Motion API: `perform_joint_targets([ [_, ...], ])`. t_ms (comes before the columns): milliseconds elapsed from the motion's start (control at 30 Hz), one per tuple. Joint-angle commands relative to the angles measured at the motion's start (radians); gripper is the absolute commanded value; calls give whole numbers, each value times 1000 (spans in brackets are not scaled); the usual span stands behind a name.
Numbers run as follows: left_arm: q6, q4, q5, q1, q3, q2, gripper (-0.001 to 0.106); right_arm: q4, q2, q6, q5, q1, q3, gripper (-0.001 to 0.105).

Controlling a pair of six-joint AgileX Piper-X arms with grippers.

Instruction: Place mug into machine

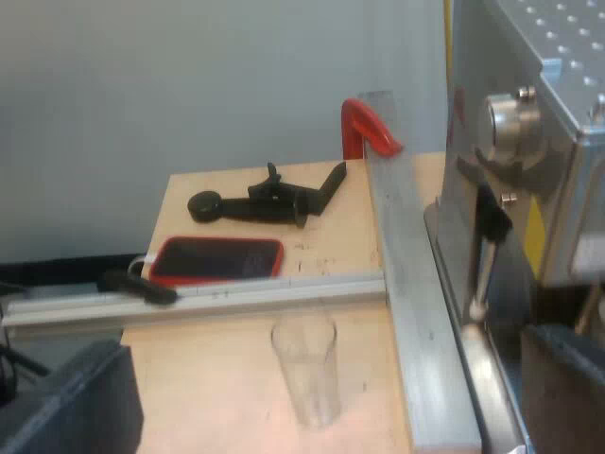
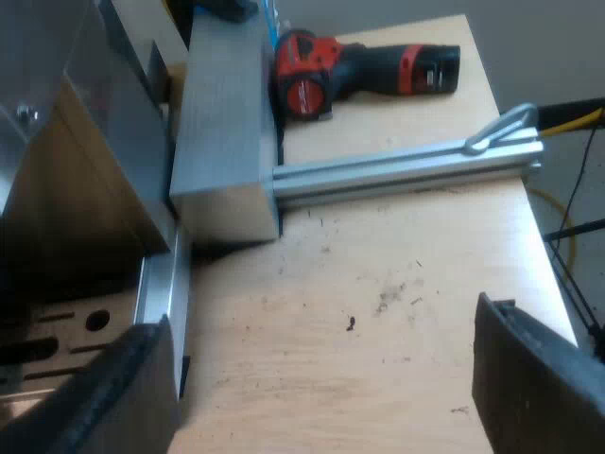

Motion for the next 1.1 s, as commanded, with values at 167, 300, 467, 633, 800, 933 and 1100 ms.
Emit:
perform_joint_targets([
  [167,-12,90,-11,0,96,-224,82,31,-153,-14,0,-4,-4,67],
  [300,-12,137,-11,0,115,-351,82,55,-224,-30,0,-4,3,67],
  [467,-12,205,-13,0,116,-488,82,69,-352,-33,0,-4,69,67],
  [633,-7,306,-24,7,97,-483,82,92,-439,-33,0,-4,120,67],
  [800,-11,279,-33,7,105,-483,82,66,-432,-45,-41,-2,154,67],
  [933,-11,155,-33,7,146,-481,82,-7,-431,-45,-41,-2,188,67],
  [1100,-11,-21,-26,7,229,-481,82,-69,-431,-45,-41,-2,249,67],
])
